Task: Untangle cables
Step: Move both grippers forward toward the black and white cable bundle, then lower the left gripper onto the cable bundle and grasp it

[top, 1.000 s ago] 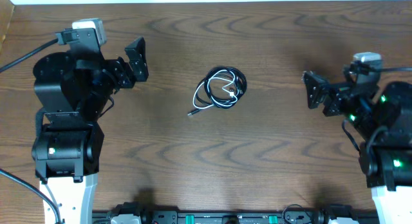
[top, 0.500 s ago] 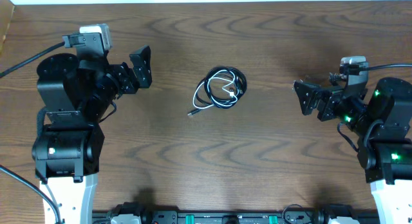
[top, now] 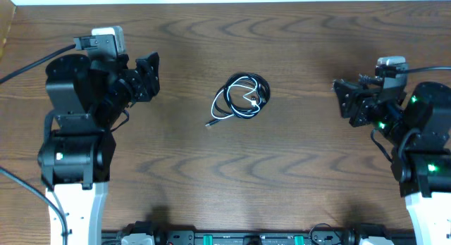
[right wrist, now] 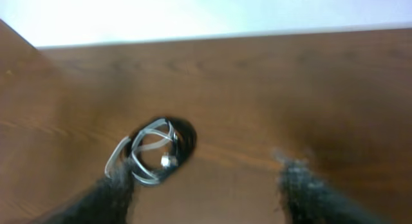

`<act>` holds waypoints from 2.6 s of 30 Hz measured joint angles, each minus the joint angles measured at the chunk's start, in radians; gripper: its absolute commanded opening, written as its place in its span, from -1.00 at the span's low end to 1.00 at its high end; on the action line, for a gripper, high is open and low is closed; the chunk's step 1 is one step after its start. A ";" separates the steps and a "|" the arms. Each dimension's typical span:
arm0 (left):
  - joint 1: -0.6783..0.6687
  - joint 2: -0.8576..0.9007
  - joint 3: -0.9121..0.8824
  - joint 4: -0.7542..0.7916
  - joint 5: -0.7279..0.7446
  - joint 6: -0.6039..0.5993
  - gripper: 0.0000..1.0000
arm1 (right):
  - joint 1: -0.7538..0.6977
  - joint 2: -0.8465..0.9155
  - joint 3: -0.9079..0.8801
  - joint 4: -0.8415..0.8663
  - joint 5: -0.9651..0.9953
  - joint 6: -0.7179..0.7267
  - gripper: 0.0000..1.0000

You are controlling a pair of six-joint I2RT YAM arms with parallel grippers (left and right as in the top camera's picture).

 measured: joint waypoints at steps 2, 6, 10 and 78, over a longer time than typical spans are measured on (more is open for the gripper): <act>0.000 0.049 0.003 0.002 0.000 0.003 0.33 | 0.000 0.035 0.000 -0.011 0.002 -0.003 0.79; 0.000 0.188 0.003 0.026 0.016 0.004 0.35 | 0.000 0.100 0.000 -0.036 -0.008 -0.005 0.91; -0.019 0.303 0.003 0.016 0.050 0.004 0.43 | 0.000 0.123 0.000 -0.071 -0.012 -0.010 0.99; -0.307 0.841 0.005 0.203 0.066 0.048 0.64 | 0.181 0.254 0.000 -0.093 0.005 -0.029 0.74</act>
